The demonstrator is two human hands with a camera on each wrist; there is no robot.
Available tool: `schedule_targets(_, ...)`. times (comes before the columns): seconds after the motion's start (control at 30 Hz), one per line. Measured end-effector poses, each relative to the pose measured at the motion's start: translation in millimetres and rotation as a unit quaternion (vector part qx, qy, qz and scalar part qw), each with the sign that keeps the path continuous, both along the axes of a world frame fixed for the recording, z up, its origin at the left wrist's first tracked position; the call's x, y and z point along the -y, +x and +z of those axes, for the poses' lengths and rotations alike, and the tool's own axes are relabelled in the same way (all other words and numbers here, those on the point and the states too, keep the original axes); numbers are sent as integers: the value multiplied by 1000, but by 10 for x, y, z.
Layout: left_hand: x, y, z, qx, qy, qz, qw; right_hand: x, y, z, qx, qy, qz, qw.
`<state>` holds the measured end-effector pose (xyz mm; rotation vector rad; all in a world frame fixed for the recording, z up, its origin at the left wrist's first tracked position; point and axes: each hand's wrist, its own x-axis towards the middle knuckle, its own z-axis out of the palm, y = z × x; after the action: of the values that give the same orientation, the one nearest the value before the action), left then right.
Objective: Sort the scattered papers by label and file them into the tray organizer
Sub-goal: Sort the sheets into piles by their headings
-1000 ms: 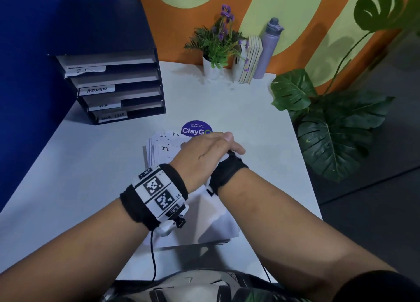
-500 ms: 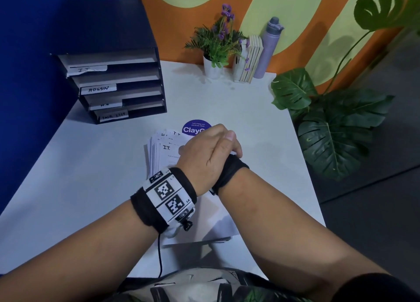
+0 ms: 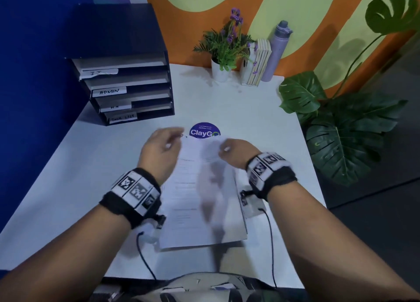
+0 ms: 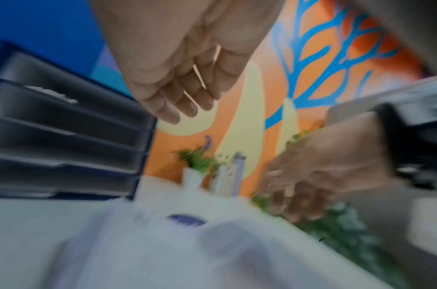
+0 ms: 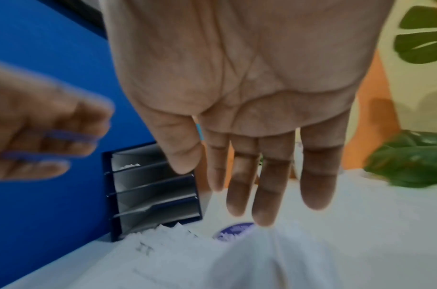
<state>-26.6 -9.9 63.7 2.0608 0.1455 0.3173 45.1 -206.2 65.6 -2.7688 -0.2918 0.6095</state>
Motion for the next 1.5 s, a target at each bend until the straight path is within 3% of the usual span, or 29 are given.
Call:
schedule_targets(0.1,-370,-87,-503,-172,98,43,979,350,-210,-326,-6,42,-94,995)
schedule_targets(0.23,-444,-275,-945,-255,96,28,962,383,-597,-740,-59,91,-152,982)
schedule_targets(0.47,-457,-466,-1125,-279,111,15,954,234,-934,-1002,-32,104,-154,982)
schedule_targets(0.67,-384,-661,-1079,-172,45,56,983,296,-915,-975,13,167,-220,961)
schedule_targets(0.8,-265,-544,-1010,-195,-43,79,977,422,-849,-969,26,252,-321,913)
schedule_targets(0.87,-271,-460,-1019,-268,-153,69,949,460,-832,-971,16,299,-369,880)
schedule_targets(0.93,-270,-422,-1051,-312,-201,37,928,480,-817,-961,4,319,-397,860)
schedule_targets(1.0,-262,-411,-1124,-339,-130,4,932,488,-814,-946,-17,328,-403,854)
schedule_targets(1.07,-251,-418,-1154,-354,-53,1,934,496,-824,-933,-27,309,-378,872)
schedule_targets(1.17,-242,-413,-1167,-345,-46,17,937,533,-840,-961,-20,252,-352,901)
schedule_targets(1.4,-273,-399,-1163,-332,-29,35,942,766,-783,-1032,-6,207,-379,902)
schedule_targets(1.5,-270,-409,-1133,-317,-36,53,946,806,-785,-997,-7,237,-390,890)
